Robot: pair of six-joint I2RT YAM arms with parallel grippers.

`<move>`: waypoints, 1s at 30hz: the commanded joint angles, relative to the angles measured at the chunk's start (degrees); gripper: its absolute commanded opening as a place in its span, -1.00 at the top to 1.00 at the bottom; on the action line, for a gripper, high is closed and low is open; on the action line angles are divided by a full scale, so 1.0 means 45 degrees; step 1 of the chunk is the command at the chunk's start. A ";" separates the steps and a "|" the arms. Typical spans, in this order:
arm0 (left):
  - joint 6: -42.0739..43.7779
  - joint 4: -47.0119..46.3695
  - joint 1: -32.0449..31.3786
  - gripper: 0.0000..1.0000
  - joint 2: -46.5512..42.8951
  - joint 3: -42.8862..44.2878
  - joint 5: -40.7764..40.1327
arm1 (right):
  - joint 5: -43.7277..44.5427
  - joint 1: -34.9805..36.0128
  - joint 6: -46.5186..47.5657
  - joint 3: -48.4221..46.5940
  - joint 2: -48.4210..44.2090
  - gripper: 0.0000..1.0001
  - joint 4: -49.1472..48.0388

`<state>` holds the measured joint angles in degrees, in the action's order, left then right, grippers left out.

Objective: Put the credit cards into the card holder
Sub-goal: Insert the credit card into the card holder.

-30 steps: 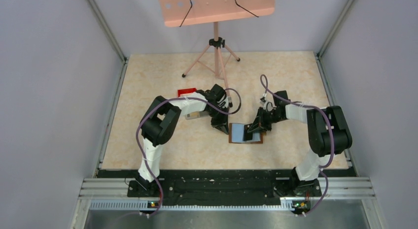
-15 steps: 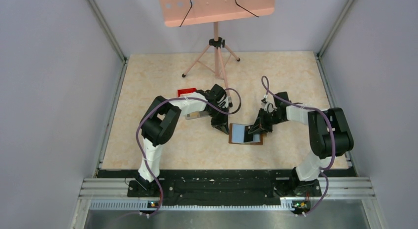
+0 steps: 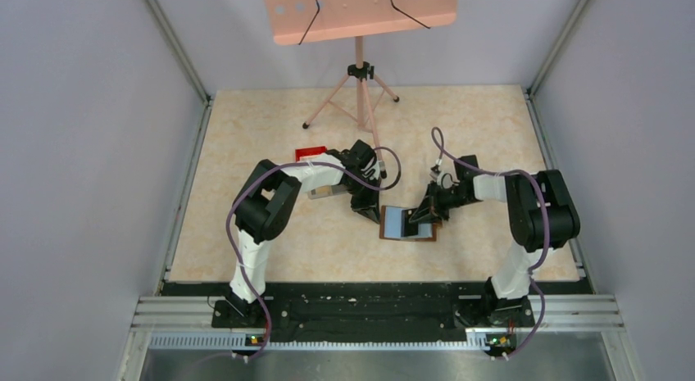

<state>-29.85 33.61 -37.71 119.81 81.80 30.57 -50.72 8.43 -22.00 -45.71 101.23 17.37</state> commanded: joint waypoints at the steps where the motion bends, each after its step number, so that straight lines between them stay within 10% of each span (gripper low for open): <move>1: -0.0296 0.0131 0.0049 1.00 0.0403 0.0018 -0.0074 | -0.0388 0.0031 0.0509 0.0016 0.0558 1.00 -0.0614; 30: -0.1317 -0.0395 -0.0037 1.00 -0.0665 -0.1288 -0.0669 | 0.1546 0.2374 0.0693 -0.2851 0.1580 0.93 0.1259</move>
<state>-31.55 32.47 -37.56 117.84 78.89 28.51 -50.70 16.53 -22.02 -55.07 107.87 19.31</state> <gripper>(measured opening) 0.010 0.005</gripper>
